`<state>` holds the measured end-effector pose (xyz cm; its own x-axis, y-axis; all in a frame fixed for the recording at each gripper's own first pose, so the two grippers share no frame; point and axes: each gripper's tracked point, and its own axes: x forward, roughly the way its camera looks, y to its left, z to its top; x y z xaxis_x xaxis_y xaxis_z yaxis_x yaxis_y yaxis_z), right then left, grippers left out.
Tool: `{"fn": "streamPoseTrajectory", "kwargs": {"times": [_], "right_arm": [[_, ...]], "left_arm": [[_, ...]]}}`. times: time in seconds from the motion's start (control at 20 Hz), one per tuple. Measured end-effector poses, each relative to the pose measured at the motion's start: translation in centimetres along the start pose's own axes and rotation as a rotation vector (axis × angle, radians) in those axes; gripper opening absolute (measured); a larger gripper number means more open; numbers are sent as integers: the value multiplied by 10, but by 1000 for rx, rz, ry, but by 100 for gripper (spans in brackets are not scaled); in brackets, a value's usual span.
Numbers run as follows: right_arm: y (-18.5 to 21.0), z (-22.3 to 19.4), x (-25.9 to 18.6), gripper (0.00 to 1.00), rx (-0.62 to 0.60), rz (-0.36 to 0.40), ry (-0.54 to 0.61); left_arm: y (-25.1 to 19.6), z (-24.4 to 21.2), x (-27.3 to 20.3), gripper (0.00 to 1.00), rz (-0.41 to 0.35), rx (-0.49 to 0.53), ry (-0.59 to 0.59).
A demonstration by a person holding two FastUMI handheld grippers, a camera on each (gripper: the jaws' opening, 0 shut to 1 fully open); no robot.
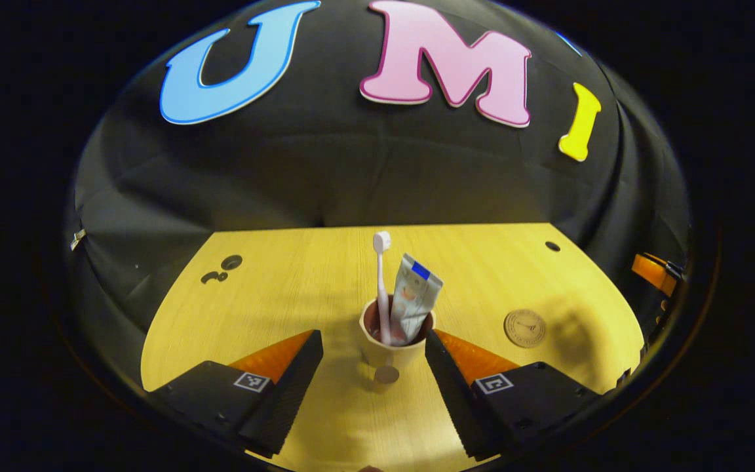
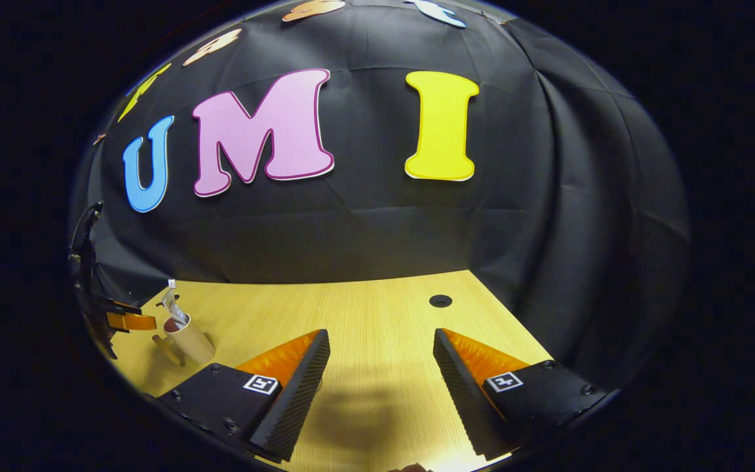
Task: Put the toothbrush and toothpaste on the desktop into the cup, then pick up the cup and place it on the coaster on the desktop.
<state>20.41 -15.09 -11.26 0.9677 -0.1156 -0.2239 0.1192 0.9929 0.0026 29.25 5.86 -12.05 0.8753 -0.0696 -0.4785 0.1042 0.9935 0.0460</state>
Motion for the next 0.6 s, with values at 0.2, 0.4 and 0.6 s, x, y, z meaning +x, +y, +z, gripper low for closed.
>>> {"fn": "streamPoseTrajectory", "kwargs": {"times": [0.2,0.4,0.6], "right_arm": [[-11,-11,-18,98,29,0,19],[-32,-28,-36,99,52,-32,43],[-55,-49,-48,98,98,-76,85]], "left_arm": [[5,-20,9,98,16,25,158],[1,-54,21,98,-18,-5,359],[-2,-66,31,98,-15,-6,463]]}}
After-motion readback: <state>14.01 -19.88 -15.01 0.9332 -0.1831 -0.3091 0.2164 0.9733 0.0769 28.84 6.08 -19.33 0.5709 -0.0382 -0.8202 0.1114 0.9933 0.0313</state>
